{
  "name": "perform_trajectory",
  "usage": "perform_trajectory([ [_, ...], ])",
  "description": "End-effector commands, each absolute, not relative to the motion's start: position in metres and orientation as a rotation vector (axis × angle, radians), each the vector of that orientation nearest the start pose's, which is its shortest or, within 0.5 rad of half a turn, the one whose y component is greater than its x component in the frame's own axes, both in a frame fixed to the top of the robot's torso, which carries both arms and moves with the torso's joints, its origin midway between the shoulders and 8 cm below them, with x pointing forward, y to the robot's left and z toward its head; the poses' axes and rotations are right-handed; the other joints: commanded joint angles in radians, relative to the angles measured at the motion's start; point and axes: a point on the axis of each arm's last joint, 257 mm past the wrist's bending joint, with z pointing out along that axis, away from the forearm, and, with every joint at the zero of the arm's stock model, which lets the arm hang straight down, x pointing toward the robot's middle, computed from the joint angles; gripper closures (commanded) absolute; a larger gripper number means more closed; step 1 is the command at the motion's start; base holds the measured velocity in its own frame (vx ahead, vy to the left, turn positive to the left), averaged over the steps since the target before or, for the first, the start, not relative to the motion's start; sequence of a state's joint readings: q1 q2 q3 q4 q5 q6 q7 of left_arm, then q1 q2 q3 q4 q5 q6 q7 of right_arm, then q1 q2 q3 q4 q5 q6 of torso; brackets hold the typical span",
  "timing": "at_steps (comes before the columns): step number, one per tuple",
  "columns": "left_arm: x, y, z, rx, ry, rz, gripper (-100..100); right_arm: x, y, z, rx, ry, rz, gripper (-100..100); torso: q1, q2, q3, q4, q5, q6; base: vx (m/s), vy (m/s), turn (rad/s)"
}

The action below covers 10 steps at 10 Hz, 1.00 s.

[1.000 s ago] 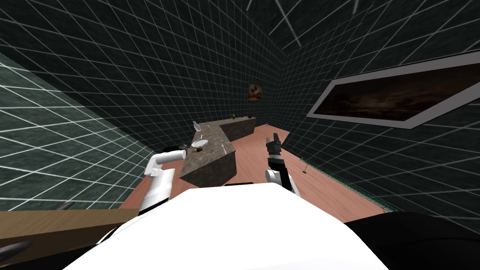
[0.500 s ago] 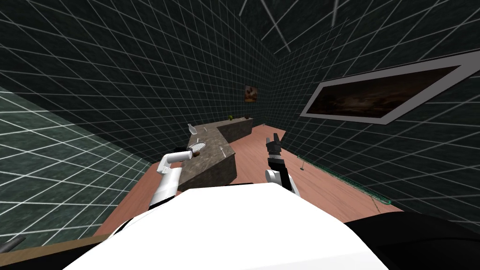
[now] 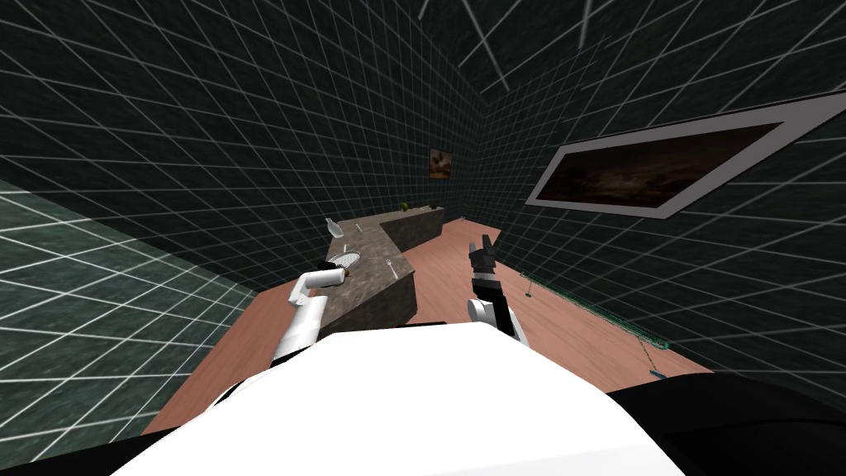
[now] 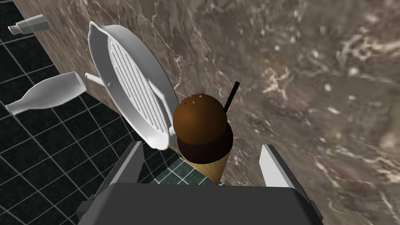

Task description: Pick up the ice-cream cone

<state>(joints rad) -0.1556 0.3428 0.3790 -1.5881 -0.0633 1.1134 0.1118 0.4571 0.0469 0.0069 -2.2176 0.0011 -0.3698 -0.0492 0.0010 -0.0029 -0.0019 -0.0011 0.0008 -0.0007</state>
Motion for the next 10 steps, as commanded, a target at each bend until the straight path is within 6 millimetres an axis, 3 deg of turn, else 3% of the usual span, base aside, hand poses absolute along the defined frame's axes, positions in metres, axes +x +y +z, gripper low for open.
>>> perform_trajectory([
  [1,0.450,0.531,-0.311,-1.948,1.309,-0.250,-100,0.379,-0.282,-0.016,0.839,0.661,1.333,0,0.000,0.000,0.000,0.000,0.000,0.000,0.000,0.000,0.000],
  [3,0.450,0.532,-0.312,-1.949,1.310,-0.248,-100,0.379,-0.282,-0.016,0.839,0.661,1.333,0,0.000,0.000,0.000,0.000,0.000,0.000,0.002,-0.003,0.009],
  [4,0.451,0.532,-0.312,-1.947,1.309,-0.250,100,0.379,-0.282,-0.016,0.839,0.661,1.333,0,0.000,0.000,0.000,0.000,0.000,0.000,0.000,0.000,0.000],
  [8,0.451,0.532,-0.312,-1.947,1.309,-0.250,100,0.379,-0.282,-0.016,0.839,0.661,1.333,0,0.000,0.000,0.000,0.000,0.000,0.000,0.000,0.000,0.000],
  [9,0.451,0.532,-0.312,-1.947,1.309,-0.250,0,0.379,-0.282,-0.016,0.839,0.661,1.333,0,0.000,0.000,0.000,0.000,0.000,0.000,0.000,0.000,0.000],
  [10,0.460,0.543,-0.284,-1.902,1.286,-0.263,-100,0.379,-0.282,-0.016,0.839,0.661,1.333,0,0.000,0.000,0.000,0.000,0.000,0.000,-0.076,0.035,0.118],
])
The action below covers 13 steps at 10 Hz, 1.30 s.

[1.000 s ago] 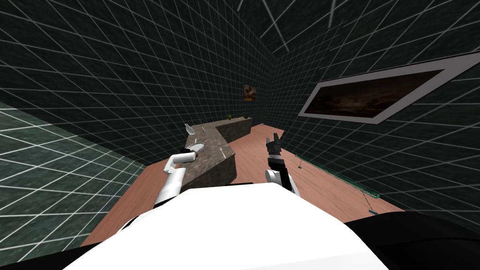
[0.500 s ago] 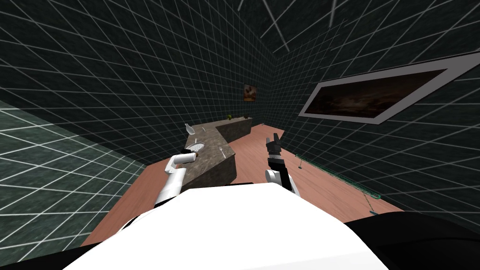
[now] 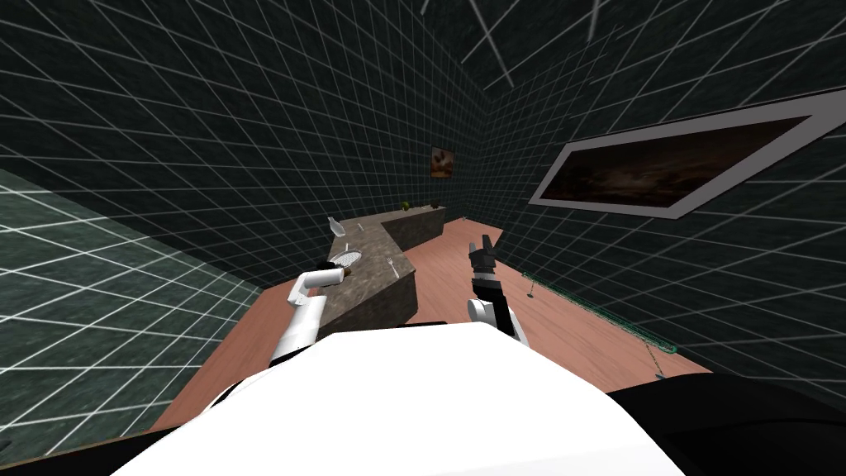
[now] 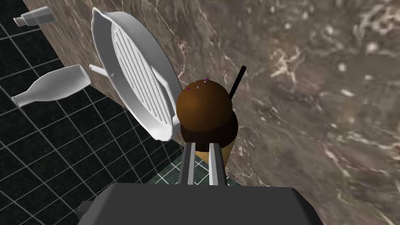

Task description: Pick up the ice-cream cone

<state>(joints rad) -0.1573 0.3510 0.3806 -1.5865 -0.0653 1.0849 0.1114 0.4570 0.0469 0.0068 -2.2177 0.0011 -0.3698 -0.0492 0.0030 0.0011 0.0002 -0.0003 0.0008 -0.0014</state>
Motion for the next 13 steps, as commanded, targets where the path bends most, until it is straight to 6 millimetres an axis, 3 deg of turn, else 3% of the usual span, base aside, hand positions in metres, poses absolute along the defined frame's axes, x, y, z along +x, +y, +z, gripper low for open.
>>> perform_trajectory([
  [1,0.461,0.546,-0.278,-1.894,1.282,-0.261,-100,0.379,-0.282,-0.016,0.839,0.661,1.333,0,0.000,0.000,0.000,0.000,0.000,0.000,-0.119,0.066,0.106],
  [2,0.459,0.556,-0.263,-1.879,1.277,-0.250,-100,0.379,-0.282,-0.016,0.839,0.661,1.333,0,0.002,0.003,0.002,0.001,0.001,0.000,-0.182,0.083,0.251],
  [8,0.439,0.590,-0.233,-1.867,1.284,-0.169,-100,0.379,-0.282,-0.016,0.839,0.661,1.333,0,0.005,0.010,0.006,0.002,0.001,0.000,-0.189,0.095,0.150],
  [10,0.441,0.592,-0.240,-1.866,1.293,-0.141,-100,0.379,-0.282,-0.016,0.839,0.661,1.334,0,-0.002,0.000,0.000,0.000,0.000,0.002,0.043,-0.028,-0.220],
  [13,0.444,0.579,-0.266,-1.881,1.318,-0.132,-100,0.379,-0.282,-0.016,0.839,0.661,1.333,0,-0.012,-0.013,-0.008,-0.003,-0.002,0.002,0.148,-0.115,-0.235],
])
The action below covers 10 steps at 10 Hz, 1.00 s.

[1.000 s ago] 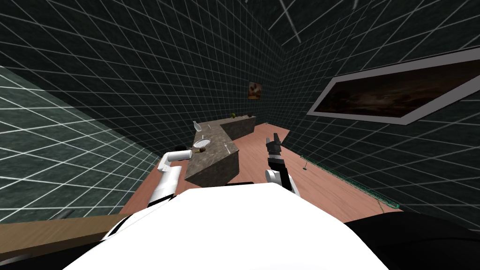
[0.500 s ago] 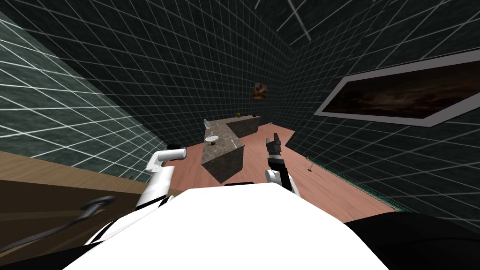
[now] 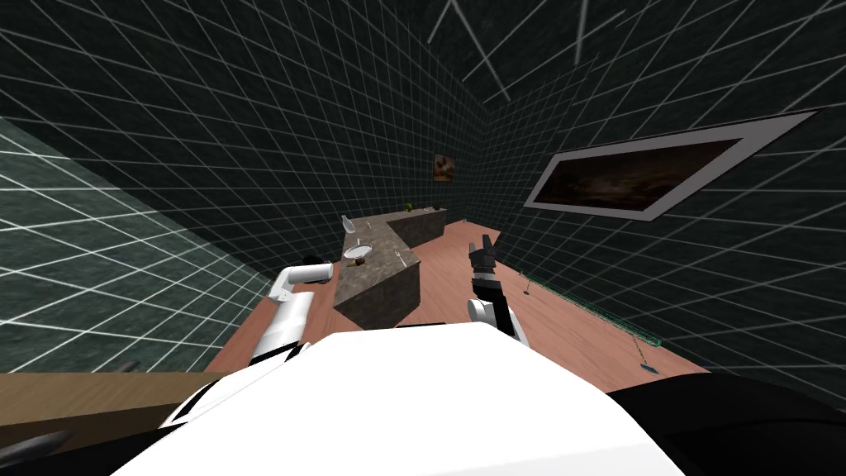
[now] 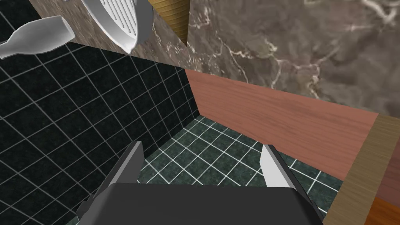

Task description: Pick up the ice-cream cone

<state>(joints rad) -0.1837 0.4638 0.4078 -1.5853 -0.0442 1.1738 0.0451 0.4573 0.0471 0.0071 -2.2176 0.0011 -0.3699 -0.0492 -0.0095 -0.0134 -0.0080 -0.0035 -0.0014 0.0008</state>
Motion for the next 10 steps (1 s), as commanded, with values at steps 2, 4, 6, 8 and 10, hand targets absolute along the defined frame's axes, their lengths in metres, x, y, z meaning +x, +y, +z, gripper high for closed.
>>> perform_trajectory([
  [2,0.442,0.567,-0.289,-1.904,1.344,-0.124,-100,0.379,-0.282,-0.016,0.839,0.661,1.333,0,0.001,-0.001,0.000,0.000,0.000,0.000,0.179,-0.069,-0.246],
  [4,0.434,0.556,-0.316,-1.942,1.373,-0.110,-100,0.379,-0.282,-0.016,0.839,0.661,1.333,0,0.007,-0.002,-0.001,-0.001,0.001,0.000,0.195,0.047,-0.154],
  [6,0.439,0.558,-0.308,-1.931,1.365,-0.116,0,0.379,-0.282,-0.016,0.839,0.661,1.333,0,0.009,0.006,0.003,0.001,0.002,-0.002,0.027,0.014,-0.008],
  [8,0.436,0.565,-0.312,-1.960,1.329,-0.096,-100,0.379,-0.282,-0.016,0.839,0.661,1.333,0,0.009,0.013,0.007,0.003,0.002,-0.001,-0.060,0.052,-0.210],
  [10,0.435,0.569,-0.314,-1.979,1.302,-0.088,-100,0.379,-0.282,-0.016,0.839,0.661,1.333,0,0.012,0.019,0.011,0.004,0.002,-0.001,-0.089,0.072,-0.156],
])
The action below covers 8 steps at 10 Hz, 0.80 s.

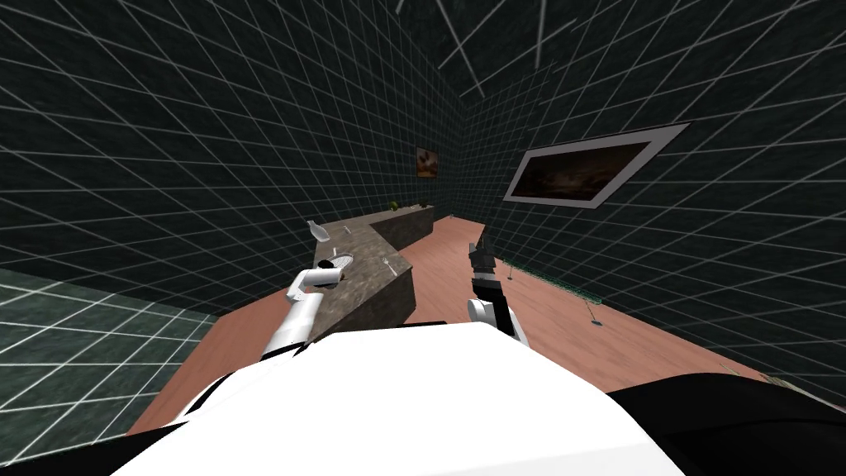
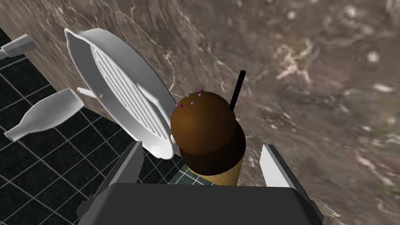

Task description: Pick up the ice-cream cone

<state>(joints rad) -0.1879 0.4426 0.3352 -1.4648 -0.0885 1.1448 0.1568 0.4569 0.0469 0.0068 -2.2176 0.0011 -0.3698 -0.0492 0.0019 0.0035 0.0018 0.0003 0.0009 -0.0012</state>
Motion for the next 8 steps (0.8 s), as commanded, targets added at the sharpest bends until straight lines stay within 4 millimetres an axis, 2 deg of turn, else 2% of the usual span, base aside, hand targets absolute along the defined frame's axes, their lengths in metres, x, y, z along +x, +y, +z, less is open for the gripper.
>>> perform_trajectory([
  [1,0.433,0.573,-0.315,-1.994,1.280,-0.079,-100,0.379,-0.282,-0.016,0.839,0.661,1.333,0,0.000,0.000,0.000,0.000,0.000,0.000,-0.052,0.055,-0.129],
  [3,0.430,0.581,-0.318,-2.014,1.245,-0.052,-100,0.379,-0.282,-0.016,0.839,0.661,1.333,0,-0.001,0.000,0.000,0.000,0.000,0.001,-0.083,0.051,-0.237],
  [8,0.423,0.595,-0.321,-2.058,1.157,-0.025,-100,0.379,-0.282,-0.016,0.839,0.661,1.333,0,0.000,0.000,0.000,0.000,0.000,0.000,-0.075,0.052,-0.135],
])
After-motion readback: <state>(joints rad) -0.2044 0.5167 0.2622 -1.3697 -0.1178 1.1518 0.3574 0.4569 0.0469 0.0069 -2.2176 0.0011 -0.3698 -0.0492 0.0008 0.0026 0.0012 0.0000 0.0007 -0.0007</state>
